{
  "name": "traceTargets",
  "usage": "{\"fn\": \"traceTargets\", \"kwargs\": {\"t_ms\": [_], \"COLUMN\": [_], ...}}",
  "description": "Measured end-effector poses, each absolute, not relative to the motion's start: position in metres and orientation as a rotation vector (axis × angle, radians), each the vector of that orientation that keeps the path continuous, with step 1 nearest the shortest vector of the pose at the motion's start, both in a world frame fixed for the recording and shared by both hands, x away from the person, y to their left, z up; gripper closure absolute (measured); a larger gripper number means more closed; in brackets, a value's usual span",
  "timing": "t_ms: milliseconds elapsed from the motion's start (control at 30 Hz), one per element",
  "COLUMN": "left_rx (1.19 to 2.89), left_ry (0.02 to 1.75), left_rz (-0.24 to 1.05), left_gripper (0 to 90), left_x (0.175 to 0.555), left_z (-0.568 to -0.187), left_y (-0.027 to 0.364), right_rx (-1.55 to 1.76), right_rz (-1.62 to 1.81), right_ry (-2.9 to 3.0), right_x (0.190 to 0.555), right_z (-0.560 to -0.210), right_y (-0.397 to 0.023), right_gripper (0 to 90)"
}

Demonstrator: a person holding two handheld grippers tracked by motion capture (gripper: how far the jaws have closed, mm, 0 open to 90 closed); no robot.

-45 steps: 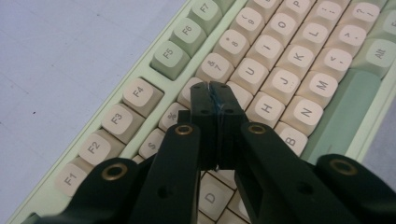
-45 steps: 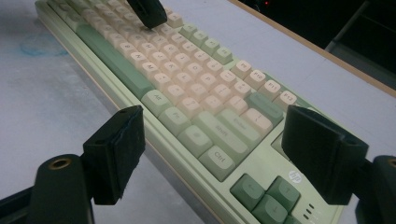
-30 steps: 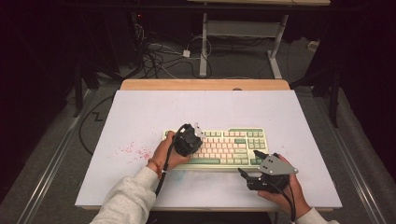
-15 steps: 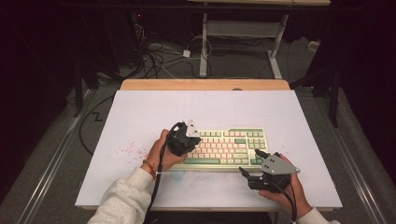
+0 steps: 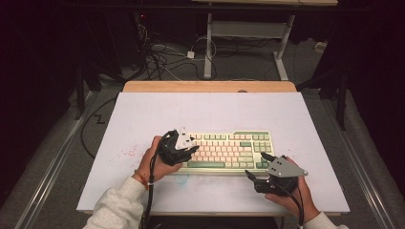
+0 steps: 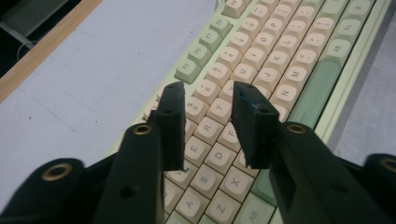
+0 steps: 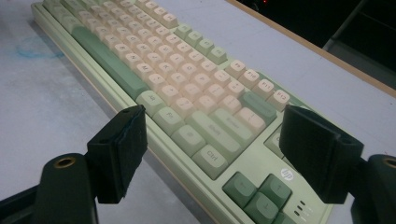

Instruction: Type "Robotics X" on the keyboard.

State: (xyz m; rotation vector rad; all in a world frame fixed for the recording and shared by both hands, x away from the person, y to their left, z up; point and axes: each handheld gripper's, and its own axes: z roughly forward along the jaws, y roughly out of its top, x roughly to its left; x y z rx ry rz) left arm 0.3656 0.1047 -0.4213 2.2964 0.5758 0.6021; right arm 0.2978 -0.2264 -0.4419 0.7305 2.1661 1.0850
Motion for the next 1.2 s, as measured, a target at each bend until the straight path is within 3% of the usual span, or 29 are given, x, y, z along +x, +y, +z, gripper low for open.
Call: {"fn": "traceTargets", "kwargs": {"t_ms": [433, 567, 867, 1200], "left_rx": [2.210, 2.194, 2.189, 2.202], "left_ry": [0.595, 0.606, 0.615, 0.643], "left_rz": [0.708, 0.717, 0.711, 0.742], "left_gripper": [27.3, 21.8, 18.1, 17.6], "left_x": [0.343, 0.337, 0.326, 0.314], "left_z": [-0.431, -0.434, -0.442, -0.452], "left_y": [0.130, 0.137, 0.151, 0.165], "right_rx": [0.748, 0.754, 0.744, 0.718], "right_rz": [1.088, 1.089, 1.108, 1.105], "right_ry": [2.169, 2.169, 2.207, 2.221], "right_x": [0.300, 0.301, 0.303, 0.312], "right_z": [-0.441, -0.441, -0.438, -0.427], "right_y": [-0.228, -0.229, -0.230, -0.226], "right_gripper": [23.9, 24.4, 28.4, 45.7]}}
